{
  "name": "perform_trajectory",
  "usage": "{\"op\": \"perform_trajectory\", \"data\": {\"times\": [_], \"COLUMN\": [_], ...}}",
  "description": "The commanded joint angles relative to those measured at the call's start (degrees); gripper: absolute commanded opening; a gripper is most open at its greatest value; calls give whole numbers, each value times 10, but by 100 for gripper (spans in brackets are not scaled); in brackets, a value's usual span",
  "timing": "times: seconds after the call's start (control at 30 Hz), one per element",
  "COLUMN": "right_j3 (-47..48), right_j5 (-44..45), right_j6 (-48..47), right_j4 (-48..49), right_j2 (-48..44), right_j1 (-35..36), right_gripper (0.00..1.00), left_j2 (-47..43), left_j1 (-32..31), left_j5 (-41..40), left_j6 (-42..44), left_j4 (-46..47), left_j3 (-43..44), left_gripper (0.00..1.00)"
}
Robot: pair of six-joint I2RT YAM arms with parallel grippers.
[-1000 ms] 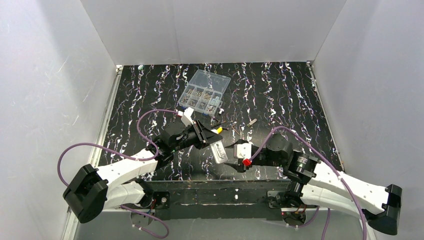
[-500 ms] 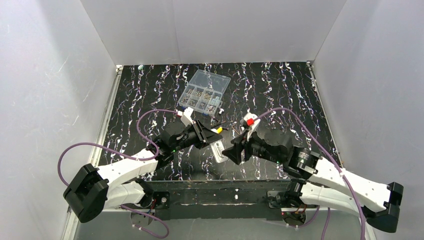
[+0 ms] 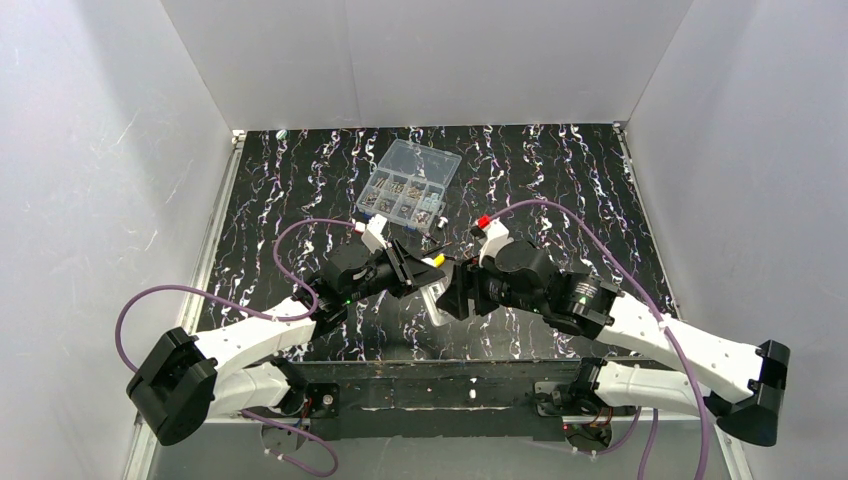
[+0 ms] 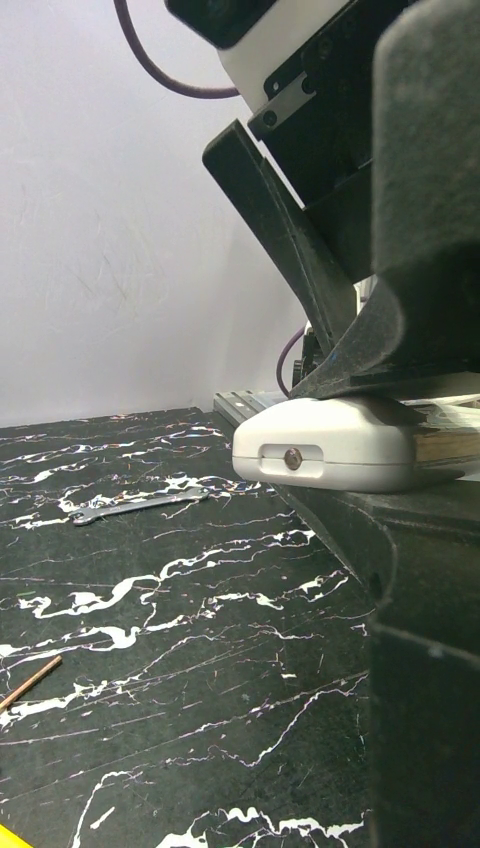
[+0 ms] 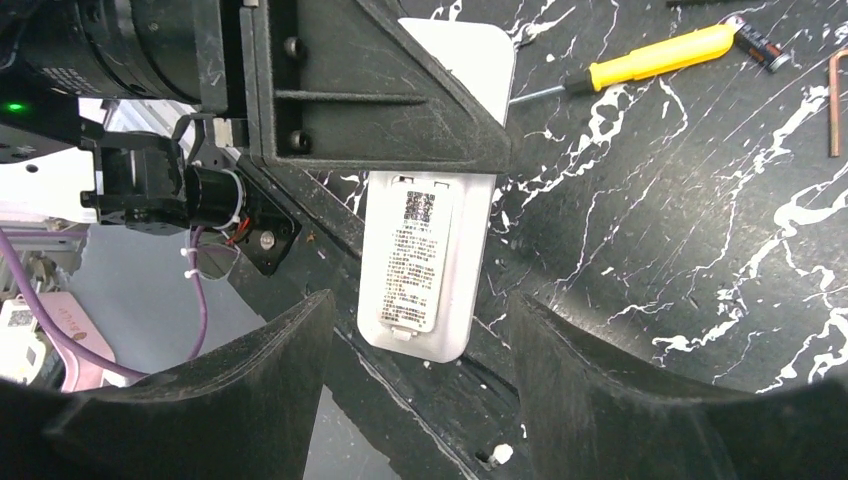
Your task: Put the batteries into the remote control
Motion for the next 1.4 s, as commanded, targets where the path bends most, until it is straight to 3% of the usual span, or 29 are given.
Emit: {"op": "perform_trajectory", "data": {"times": [0.0,0.8,1.37], "right_j3": [29,18,6], "right_j5": [-25,-21,-39], "right_j6": [16,10,-15], "right_j4": [-3,24,40], "right_j2": [8,47,30], "right_j1": [0,0,0], "right_gripper": [72,57,33], "left_j2": [-17,-7,5], "left_j1": [-3,-3,-3], "left_j5": [6,13,14], "left_j6": [7,4,0], "left_j4": [19,24,32], "left_j3": [16,19,18], "left_gripper": [0,0,0]}}
